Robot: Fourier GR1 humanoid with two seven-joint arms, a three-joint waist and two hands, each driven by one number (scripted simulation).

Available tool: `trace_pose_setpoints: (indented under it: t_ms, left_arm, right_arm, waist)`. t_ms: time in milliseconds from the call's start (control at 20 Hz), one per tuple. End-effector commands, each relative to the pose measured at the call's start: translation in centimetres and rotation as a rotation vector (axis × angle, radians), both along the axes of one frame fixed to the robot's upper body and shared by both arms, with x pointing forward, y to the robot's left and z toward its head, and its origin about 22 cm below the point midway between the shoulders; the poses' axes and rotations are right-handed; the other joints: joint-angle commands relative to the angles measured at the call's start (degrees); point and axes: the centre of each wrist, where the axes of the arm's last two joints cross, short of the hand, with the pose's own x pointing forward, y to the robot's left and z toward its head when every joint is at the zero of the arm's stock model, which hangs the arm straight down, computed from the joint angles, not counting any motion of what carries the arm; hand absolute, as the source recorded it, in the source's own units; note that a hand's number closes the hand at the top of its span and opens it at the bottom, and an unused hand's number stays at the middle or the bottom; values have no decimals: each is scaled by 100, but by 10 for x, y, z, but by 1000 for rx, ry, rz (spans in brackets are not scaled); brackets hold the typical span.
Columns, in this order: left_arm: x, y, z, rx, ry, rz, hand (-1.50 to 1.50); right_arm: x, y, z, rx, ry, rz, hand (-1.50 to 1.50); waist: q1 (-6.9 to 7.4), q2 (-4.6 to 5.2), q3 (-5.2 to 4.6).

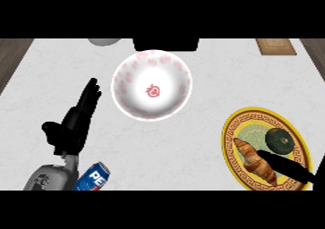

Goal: Pick the squash from the plate and place it in the bowl

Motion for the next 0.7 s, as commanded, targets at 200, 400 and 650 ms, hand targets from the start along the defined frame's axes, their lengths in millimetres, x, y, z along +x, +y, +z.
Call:
trace_pose_setpoints:
  t_ms: [200, 400, 650]
  left_arm:
    - [12, 0, -20, -28, -1, 2, 0]
    - [-7, 11, 10, -8, 3, -3, 0]
    - [-17, 20, -9, 7, -7, 5, 0]
  right_arm:
    - [-22, -1, -13, 24, -41, 37, -150]
    - [-8, 7, -28, 90, -101, 52, -150]
    - [-9, -7, -27, 94, -143, 69, -150]
  waist:
    - [-50, 0, 2]
    - [-1, -6, 4]
    - [2, -3, 3]
